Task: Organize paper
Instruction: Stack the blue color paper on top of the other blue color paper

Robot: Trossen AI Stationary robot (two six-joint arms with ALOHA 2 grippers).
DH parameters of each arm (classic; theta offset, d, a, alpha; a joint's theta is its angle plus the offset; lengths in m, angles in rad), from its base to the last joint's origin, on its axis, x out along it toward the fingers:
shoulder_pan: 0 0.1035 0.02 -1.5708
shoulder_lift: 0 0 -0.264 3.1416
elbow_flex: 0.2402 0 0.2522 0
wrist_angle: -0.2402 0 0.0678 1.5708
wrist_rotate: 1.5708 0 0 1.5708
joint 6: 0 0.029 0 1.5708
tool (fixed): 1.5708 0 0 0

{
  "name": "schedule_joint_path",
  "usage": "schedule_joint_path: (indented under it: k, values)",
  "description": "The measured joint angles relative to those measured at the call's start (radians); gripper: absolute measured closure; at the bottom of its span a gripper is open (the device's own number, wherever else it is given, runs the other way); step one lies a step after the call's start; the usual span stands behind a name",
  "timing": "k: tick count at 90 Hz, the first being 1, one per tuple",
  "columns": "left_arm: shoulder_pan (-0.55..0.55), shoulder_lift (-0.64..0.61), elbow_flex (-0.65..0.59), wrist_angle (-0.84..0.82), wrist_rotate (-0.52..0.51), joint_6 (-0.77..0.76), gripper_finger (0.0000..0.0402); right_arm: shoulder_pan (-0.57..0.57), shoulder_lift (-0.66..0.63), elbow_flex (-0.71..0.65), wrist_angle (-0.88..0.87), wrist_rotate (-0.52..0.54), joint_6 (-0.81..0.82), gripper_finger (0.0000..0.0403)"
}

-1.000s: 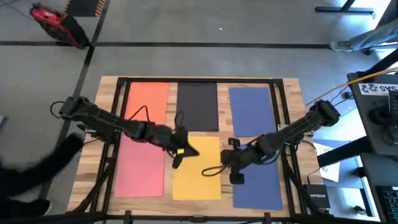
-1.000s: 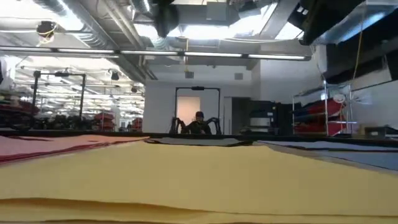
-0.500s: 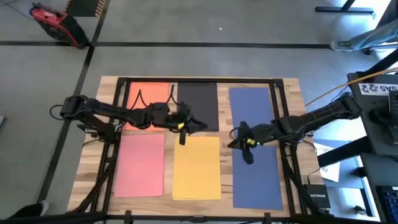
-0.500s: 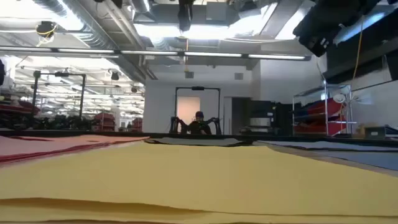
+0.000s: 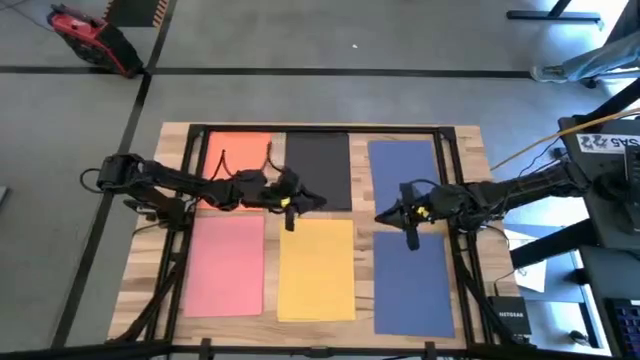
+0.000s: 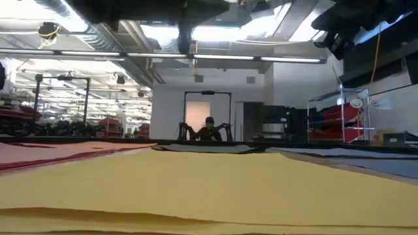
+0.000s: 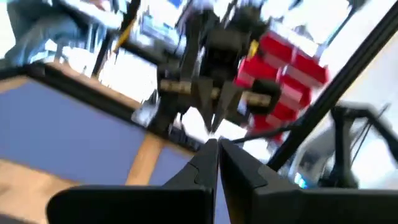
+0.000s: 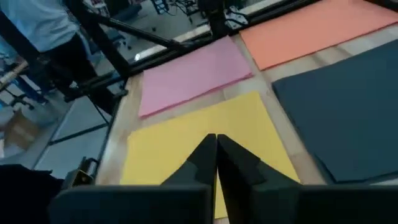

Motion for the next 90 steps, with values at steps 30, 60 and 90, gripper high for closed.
schedule_joint_path:
  k: [30,60,90]
  values:
    - [0.104,-0.013,-0.288,0.187,-0.001,-0.128,0.0402,-0.141,0.089,-0.001,-0.219,-0.023,-0.007,0.0403]
    - [0.266,-0.039,-0.297,0.19,0.121,-0.124,0.0402,-0.287,0.274,0.0,-0.33,-0.03,-0.063,0.032]
    - [0.349,-0.04,-0.297,0.155,0.181,-0.134,0.0402,-0.253,0.439,0.0,-0.356,-0.036,-0.317,0.0241]
